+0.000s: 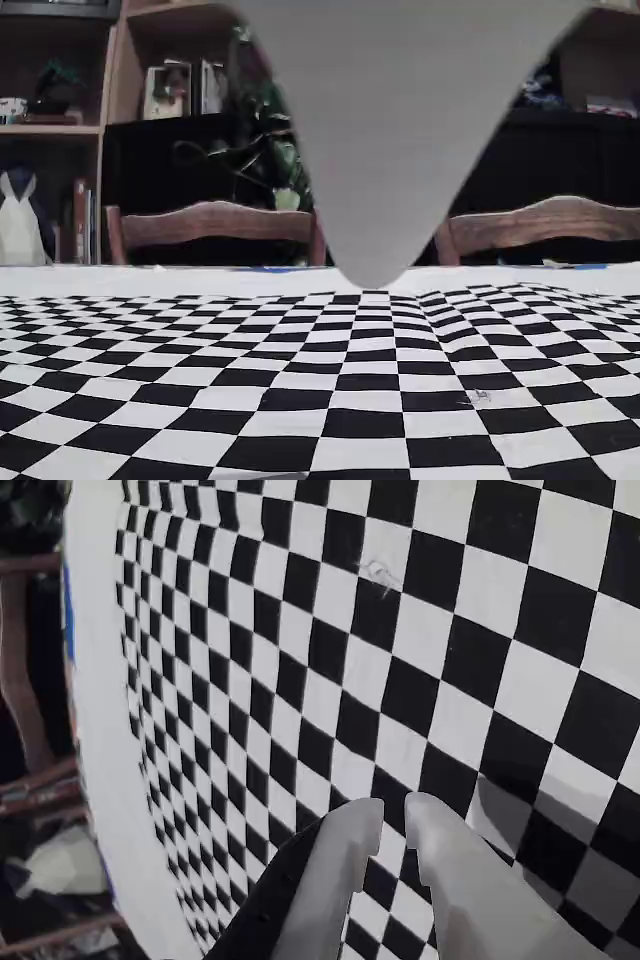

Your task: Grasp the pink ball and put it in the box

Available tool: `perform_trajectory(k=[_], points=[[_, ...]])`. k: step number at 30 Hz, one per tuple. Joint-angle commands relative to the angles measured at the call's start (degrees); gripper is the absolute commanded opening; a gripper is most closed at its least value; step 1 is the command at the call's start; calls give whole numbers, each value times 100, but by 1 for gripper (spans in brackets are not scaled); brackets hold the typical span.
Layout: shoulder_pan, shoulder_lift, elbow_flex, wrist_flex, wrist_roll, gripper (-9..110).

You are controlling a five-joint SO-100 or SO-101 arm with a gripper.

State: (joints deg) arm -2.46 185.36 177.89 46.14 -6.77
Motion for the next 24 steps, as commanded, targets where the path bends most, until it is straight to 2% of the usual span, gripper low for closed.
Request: perform_trajectory(k=[1,24], points=[[9,97,44,18,-9,0],[18,97,44,18,0,0]])
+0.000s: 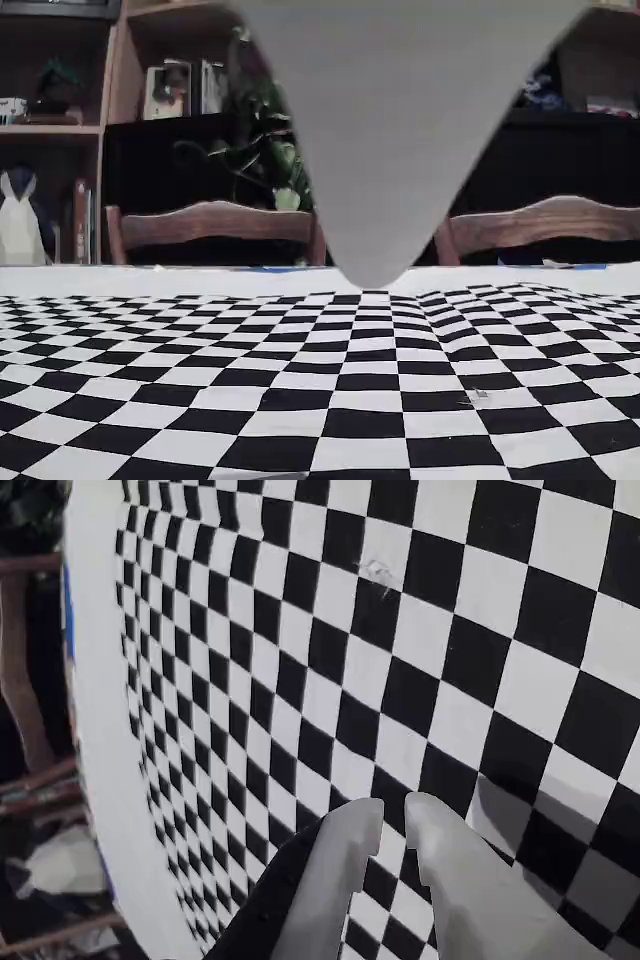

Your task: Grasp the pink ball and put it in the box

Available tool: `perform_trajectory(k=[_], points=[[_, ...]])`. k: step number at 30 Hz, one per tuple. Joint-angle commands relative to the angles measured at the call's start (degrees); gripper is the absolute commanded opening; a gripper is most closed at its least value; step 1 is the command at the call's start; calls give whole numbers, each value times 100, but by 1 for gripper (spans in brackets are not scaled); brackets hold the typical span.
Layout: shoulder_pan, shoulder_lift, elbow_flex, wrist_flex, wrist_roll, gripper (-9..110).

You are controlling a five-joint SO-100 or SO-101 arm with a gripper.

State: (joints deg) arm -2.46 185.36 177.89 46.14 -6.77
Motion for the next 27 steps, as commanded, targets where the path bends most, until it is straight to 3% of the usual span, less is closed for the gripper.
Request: perform_trajectory(k=[1,16,25,27], points=[[18,97,44,18,0,0],[18,53,44,-18,0,0],[-18,-176,35,-1002,-255,1],[-18,-185,35,-1187,-396,5]])
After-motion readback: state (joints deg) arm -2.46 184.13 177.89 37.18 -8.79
